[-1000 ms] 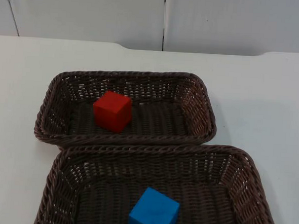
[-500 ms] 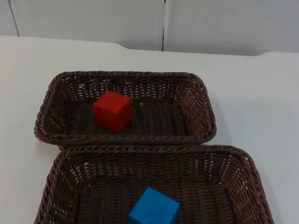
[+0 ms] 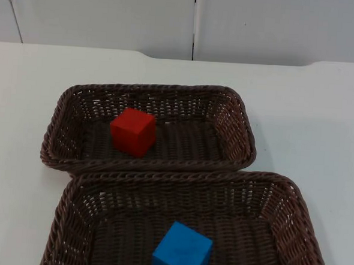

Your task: Pick up one cube with the left hand and place it into the upper basket. Pick up one cube with the right hand and place it into the lower basket.

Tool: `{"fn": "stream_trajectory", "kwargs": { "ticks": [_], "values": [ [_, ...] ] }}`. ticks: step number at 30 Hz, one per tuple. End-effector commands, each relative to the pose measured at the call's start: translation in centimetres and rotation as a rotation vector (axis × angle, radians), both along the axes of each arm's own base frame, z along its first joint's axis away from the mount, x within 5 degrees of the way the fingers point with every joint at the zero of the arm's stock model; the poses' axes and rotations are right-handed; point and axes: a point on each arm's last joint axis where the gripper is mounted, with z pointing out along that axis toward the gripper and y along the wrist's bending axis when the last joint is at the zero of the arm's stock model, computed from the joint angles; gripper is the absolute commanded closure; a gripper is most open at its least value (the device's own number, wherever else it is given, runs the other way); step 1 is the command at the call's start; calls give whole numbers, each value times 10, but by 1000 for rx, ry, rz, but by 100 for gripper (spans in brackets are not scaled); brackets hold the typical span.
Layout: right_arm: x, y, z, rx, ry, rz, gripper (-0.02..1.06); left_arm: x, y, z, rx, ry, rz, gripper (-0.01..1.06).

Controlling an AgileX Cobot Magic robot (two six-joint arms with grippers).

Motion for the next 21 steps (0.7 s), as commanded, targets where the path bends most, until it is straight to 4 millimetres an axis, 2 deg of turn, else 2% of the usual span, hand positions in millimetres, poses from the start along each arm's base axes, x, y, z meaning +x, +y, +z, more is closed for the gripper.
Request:
{"fn": "stream_trajectory", "kwargs": {
  "ticks": [1, 7, 9, 10, 21],
  "values": [
    [0, 0, 0, -2, -11, 6, 17, 0, -1, -1, -12, -4, -8, 7],
    [0, 0, 0, -2, -11, 6, 12, 0, -1, -1, -13, -3, -9, 7],
    [0, 0, 0, -4, -14, 7, 1, 0, -2, -1, -7, -7, -22, 6],
    [0, 0, 0, -4, -14, 7, -1, 0, -2, -1, -7, -7, -27, 1],
    [0, 0, 0, -8, -18, 11, -1, 0, -2, -1, -7, -7, -27, 0]
  ]
}}
